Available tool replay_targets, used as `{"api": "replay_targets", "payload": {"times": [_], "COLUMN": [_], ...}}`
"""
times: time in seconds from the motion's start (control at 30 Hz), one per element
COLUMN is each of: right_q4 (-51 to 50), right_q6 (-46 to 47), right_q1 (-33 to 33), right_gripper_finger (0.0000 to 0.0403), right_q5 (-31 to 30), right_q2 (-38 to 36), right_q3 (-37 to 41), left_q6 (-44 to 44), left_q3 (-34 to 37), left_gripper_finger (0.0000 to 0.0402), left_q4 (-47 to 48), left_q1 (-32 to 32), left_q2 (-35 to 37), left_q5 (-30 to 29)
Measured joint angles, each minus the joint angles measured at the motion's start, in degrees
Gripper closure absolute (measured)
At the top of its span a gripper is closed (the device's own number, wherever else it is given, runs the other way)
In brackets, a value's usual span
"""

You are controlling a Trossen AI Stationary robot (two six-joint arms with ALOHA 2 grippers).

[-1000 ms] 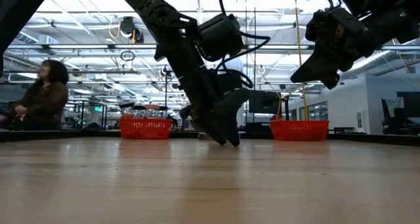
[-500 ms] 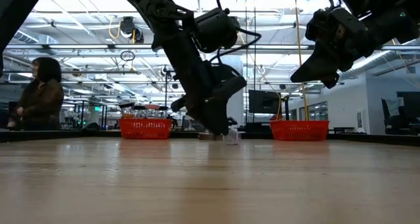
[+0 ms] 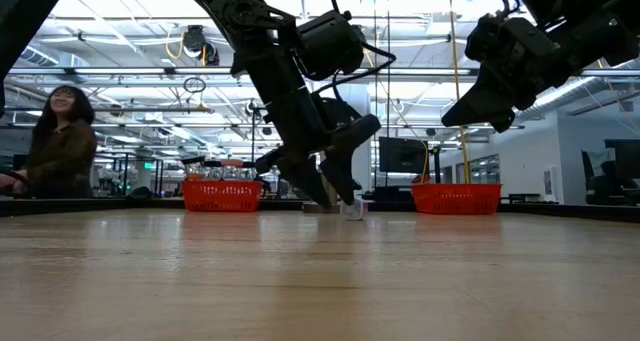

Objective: Pick & Place Office items
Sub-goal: Put the blue charger adapter into the top right red bin

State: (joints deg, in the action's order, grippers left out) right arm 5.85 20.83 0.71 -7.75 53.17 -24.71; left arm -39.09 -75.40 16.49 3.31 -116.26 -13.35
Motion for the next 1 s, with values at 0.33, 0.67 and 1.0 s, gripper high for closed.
{"api": "replay_targets", "payload": {"times": [0.33,0.67,1.0], "right_q4": [0.04,0.20,0.22], "right_q6": [-0.96,-1.82,-2.05], "right_q1": [0.00,0.00,0.00], "right_gripper_finger": [0.0403,0.0403,0.0403], "right_q5": [0.02,0.02,0.02], "right_q2": [0.00,0.00,0.00], "right_q3": [0.00,0.00,0.00], "left_q6": [-1.18,-1.98,2.88], "left_q3": [-0.12,-0.07,-0.07], "left_gripper_finger": [0.0242,0.0213,0.0300], "left_q4": [-3.64,-0.46,-1.63], "left_q1": [0.90,0.70,0.72], "left_q2": [-0.51,-0.82,-0.80], "left_q5": [-1.72,-2.71,-2.86]}}
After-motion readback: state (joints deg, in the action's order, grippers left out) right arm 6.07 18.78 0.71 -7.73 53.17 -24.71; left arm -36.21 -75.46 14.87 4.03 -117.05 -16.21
